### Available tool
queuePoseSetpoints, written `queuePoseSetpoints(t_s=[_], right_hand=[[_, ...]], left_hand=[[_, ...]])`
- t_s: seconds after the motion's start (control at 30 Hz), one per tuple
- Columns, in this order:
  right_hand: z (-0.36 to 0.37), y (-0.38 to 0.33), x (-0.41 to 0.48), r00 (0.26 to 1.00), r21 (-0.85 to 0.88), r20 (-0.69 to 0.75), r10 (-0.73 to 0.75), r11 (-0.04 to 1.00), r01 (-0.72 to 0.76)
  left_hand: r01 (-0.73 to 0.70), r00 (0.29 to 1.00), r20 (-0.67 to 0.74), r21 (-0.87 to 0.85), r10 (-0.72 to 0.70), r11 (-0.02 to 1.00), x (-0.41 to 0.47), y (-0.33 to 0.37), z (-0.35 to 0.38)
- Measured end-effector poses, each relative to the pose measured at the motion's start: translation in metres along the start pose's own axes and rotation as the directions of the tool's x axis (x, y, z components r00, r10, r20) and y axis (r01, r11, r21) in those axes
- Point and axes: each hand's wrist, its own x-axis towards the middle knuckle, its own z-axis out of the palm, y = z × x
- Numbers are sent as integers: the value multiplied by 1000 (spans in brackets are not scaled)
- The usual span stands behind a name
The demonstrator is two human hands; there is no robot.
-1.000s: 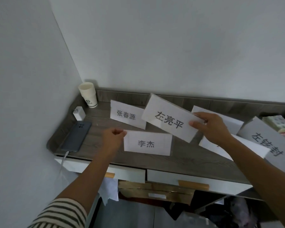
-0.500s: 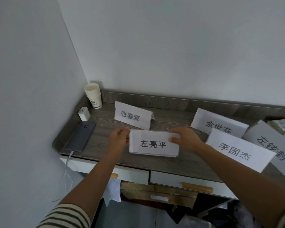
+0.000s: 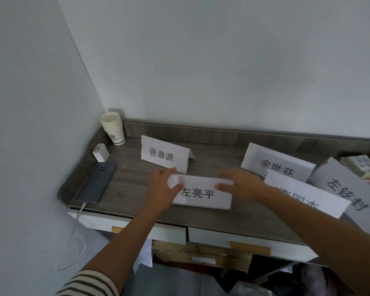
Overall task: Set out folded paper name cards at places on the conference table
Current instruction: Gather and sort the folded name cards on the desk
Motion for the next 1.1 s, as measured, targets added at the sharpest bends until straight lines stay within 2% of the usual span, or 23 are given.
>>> queuePoseSetpoints(t_s=[0.07, 0.13, 0.23, 0.4, 0.53, 0.67, 0.73, 0.8, 0.9, 0.97, 1.0, 1.1], right_hand=[[-15, -6, 17, 994, 41, -113, -12, 999, 17], [-24, -15, 42, 984, 68, -174, -40, 996, 53], [-22, -33, 87, 987, 81, -131, -94, 991, 105], [1, -57, 143, 993, 176, -1, -114, 978, 113], [-5, -51, 161, 981, 102, -55, -189, 976, 193], [-50, -19, 148, 944, 166, -159, -289, 935, 314], [-75, 0, 129, 917, 264, -200, -346, 882, 390], [-93, 19, 103, 901, 331, -203, -383, 839, 431], [-93, 39, 71, 912, 303, -132, -388, 861, 409], [-80, 50, 61, 934, 249, -81, -347, 901, 356], [-72, 54, 59, 942, 219, -56, -330, 917, 334], [-47, 62, 50, 956, 187, 1, -292, 940, 287]], left_hand=[[-53, 998, 42, 67, 50, 996, 1, -2, 3], [-34, 997, 70, 21, 32, 999, 0, -4, 5], [-2, 999, 50, -9, 3, 1000, -6, 0, 7], [-4, 999, 36, 23, 3, 1000, -8, 8, 11], [24, 1000, -15, 22, -24, 999, -9, 13, 18], [67, 995, -68, -5, -67, 998, -7, 18, 25], [105, 990, -82, -105, -113, 989, -4, 19, 27], [189, 966, -90, -395, -243, 899, 0, 22, 29], [244, 877, -109, -738, -468, 629, 10, 26, 27], [232, 824, -100, -838, -558, 493, 17, 22, 24], [234, 812, -88, -856, -576, 461, 19, 22, 24], [288, 821, -43, -830, -569, 478, 23, 30, 26]])
